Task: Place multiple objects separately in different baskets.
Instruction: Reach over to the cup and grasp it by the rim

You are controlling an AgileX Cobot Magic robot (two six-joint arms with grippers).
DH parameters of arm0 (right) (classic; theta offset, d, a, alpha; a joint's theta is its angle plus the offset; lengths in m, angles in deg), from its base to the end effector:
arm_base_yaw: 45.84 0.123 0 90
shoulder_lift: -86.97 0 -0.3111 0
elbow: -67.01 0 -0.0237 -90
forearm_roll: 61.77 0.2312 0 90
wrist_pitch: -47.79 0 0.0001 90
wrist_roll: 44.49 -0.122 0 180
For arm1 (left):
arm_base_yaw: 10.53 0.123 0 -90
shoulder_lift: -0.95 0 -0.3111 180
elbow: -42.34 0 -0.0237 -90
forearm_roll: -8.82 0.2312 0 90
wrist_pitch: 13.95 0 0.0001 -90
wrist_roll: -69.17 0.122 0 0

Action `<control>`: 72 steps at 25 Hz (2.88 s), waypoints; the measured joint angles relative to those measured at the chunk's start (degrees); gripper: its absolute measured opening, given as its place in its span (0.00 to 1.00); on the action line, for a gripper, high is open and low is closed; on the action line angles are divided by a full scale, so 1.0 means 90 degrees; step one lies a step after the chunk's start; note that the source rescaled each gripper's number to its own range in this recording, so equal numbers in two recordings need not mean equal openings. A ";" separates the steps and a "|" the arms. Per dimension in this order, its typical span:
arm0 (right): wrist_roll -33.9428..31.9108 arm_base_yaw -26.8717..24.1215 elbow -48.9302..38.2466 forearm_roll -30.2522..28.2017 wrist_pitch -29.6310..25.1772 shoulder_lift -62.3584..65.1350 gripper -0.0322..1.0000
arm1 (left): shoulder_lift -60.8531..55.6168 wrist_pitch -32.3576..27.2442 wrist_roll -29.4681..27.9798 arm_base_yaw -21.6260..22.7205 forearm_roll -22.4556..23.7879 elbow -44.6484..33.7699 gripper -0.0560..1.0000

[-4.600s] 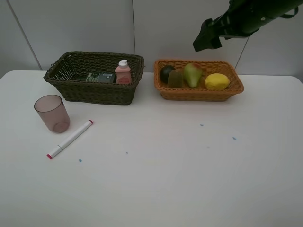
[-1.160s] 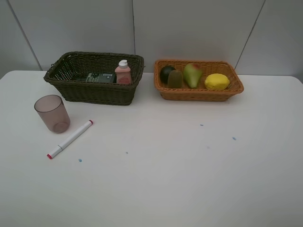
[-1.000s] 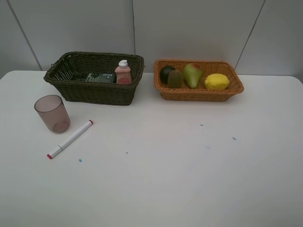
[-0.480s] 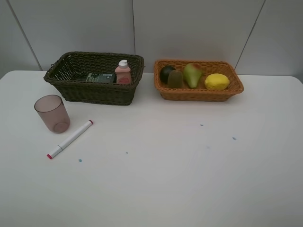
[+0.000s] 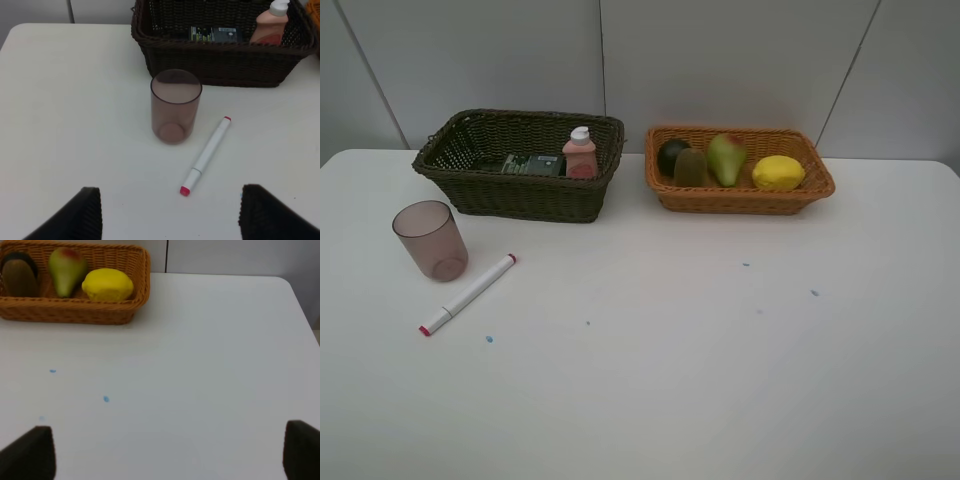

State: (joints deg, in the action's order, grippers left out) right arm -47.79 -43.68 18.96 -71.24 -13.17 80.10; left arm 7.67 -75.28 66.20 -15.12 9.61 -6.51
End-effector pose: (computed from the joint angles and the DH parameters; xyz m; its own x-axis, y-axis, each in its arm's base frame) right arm -0.0237 -0.0185 0.2603 -0.4329 -0.0393 -0.9006 0.0824 0.9931 -0.0829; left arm -0.0227 0.0033 0.2544 -0.4536 -0.0089 -0.8912 0.0488 0.9982 -0.0348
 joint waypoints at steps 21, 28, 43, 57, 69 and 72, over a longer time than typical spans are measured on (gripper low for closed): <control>0.0000 0.0000 0.0000 0.0000 0.0005 0.0000 0.99 | 0.1214 0.0298 0.0000 0.0000 0.0759 0.0114 0.76; 0.0000 0.0000 0.0000 0.0000 0.0005 0.0000 0.99 | 0.3464 0.1717 0.0000 0.0000 0.0549 0.1088 0.76; 0.0000 0.0000 0.0000 0.0008 0.0005 0.0000 0.99 | 0.7893 0.2176 -0.0177 0.0000 0.0288 0.2776 0.76; 0.0000 0.0000 0.0000 0.0008 0.0005 0.0000 0.99 | 0.9123 0.2515 -0.0449 0.0000 0.0260 0.2776 0.76; 0.0000 0.0000 0.0000 0.0008 0.0005 0.0000 0.99 | 1.0097 0.3132 -0.0187 0.0000 0.0260 0.2776 0.76; 0.0000 0.0000 0.0000 0.0008 0.0005 0.0000 0.99 | 1.0145 0.3324 -0.0152 0.0000 0.0260 0.2776 0.76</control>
State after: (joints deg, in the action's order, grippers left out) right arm -47.79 -43.68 18.96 -71.16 -13.13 80.10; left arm 98.98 -45.37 64.83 -15.12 11.95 18.48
